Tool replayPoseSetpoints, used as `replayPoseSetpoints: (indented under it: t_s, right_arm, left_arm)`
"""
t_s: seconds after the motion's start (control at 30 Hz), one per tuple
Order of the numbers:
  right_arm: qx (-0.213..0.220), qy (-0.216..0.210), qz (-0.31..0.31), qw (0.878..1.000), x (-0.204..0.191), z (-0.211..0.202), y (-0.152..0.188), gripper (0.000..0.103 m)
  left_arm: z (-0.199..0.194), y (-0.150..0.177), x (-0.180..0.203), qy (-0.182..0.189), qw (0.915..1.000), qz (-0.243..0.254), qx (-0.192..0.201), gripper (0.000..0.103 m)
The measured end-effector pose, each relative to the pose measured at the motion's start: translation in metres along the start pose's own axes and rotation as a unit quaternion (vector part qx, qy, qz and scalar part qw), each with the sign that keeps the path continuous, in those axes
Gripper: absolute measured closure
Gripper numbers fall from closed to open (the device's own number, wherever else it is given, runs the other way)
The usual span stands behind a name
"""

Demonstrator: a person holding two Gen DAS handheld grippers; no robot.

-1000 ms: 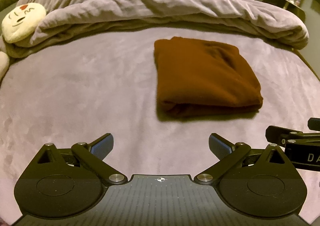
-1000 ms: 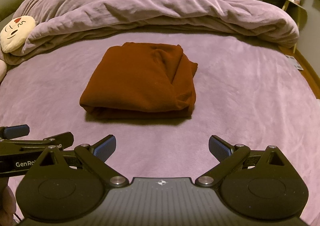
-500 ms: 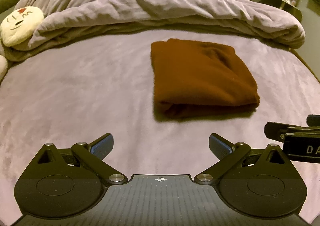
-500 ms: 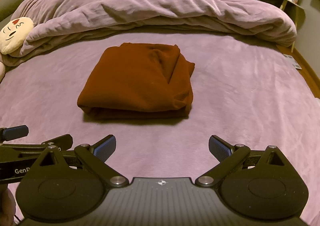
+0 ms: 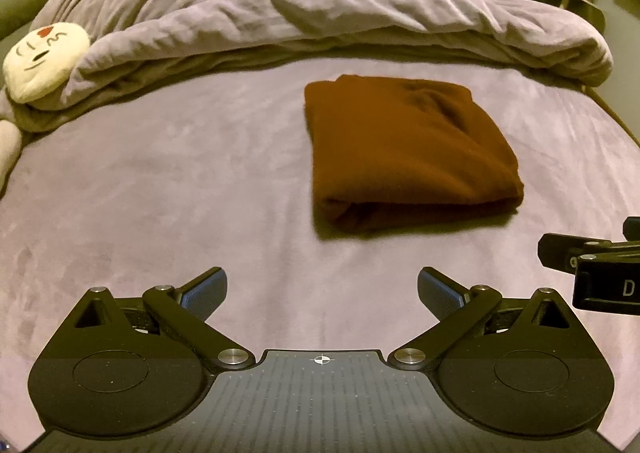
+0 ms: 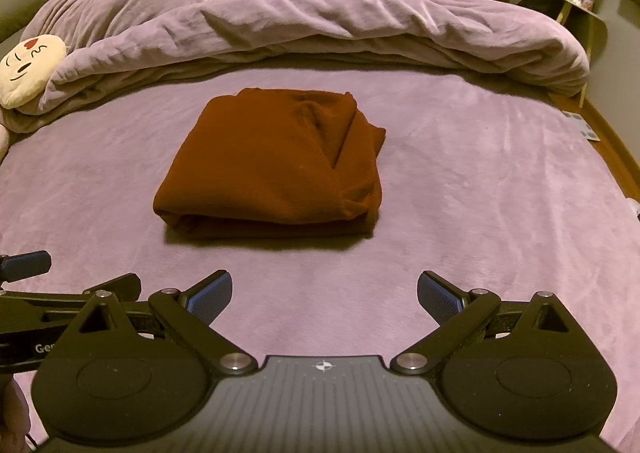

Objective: Fold small clothes

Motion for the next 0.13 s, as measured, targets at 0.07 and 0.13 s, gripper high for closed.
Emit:
replayPoseSetpoints:
  t_s: [0.07,0.13]
  right_arm:
    - [0.000,0.001,0.000,1.000,-0.0002,-0.0002,0.0004,0.004]
    - [0.000,0.003,0.001,1.000,0.0002,-0.0005,0.0005,0.004]
  left_arm:
    - [0.0001,0.0000,-0.0006,-0.003,1.0000,0.001,-0.002,0.000]
    - [0.0002,0.0004,-0.0006,-0.003,1.0000,0.003,-0.002,0.000]
Point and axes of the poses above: each gripper's, at about its wrist camera, not at the fingertips, and z roughly the way its jaws point, x to its right, y to its underside, the point moved 5 cm from there along z, roughly the way its jaws point, and after that the axes turned 9 degrees about -x, right-handed, at the moved point
